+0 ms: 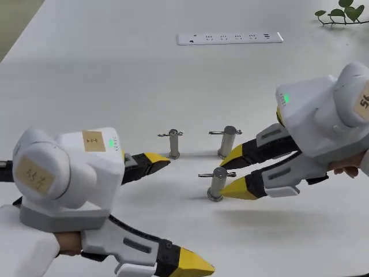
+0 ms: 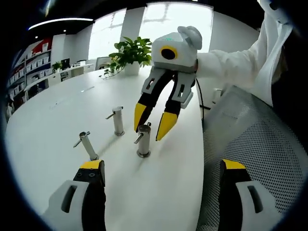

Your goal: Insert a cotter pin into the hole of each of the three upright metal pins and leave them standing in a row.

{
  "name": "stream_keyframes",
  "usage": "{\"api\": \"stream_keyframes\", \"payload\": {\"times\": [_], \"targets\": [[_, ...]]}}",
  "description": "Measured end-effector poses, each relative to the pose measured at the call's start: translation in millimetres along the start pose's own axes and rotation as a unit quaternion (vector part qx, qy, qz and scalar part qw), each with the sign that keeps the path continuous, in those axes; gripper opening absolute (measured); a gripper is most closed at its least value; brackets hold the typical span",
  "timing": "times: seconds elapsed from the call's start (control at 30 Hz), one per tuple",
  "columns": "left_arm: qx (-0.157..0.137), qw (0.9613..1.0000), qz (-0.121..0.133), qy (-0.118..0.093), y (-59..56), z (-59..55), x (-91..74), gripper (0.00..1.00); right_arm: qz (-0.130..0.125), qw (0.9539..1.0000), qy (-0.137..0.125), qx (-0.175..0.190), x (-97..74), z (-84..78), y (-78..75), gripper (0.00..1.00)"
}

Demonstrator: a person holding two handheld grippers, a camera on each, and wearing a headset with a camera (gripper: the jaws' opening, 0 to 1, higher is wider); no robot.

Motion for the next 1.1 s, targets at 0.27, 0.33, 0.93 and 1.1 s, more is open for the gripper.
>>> {"api": "stream_keyframes", "payload": {"times": [0.27, 0.33, 0.93, 1.1], "targets": [[-0.017, 0.9998, 0.008, 0.004, -0.3, -4.5, -2.8, 0.99, -0.004, 1.0, -0.001, 0.006, 6.3, 0.1, -2.3, 0.11], [-0.021, 0.9997, 0.008, 0.004, -1.0, -4.9, -2.5, 0.99, -0.002, 0.9999, -0.006, 0.011, 7.4, 1.5, -2.3, 0.11], [-0.026, 0.9996, 0.007, 0.013, -10.6, -11.9, -3.5, 0.97, -0.016, 0.9998, -0.008, 0.003, -15.3, -9.7, -10.0, 0.08], [-0.029, 0.9994, 0.012, 0.011, -8.3, -11.3, -5.5, 0.97, -0.031, 0.9995, -0.003, -0.006, -38.4, -24.2, -29.2, 0.08]]}}
Point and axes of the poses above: the centre of the closed fingertips' face, and the gripper's own axes: x roughly forward along the fingers, y roughly to its left, z roughly out of its top, the point moved 2 cm from there along -x, roughly backward along the fingers, and after that the axes turned 1 degree about z, right-handed, at the moved point
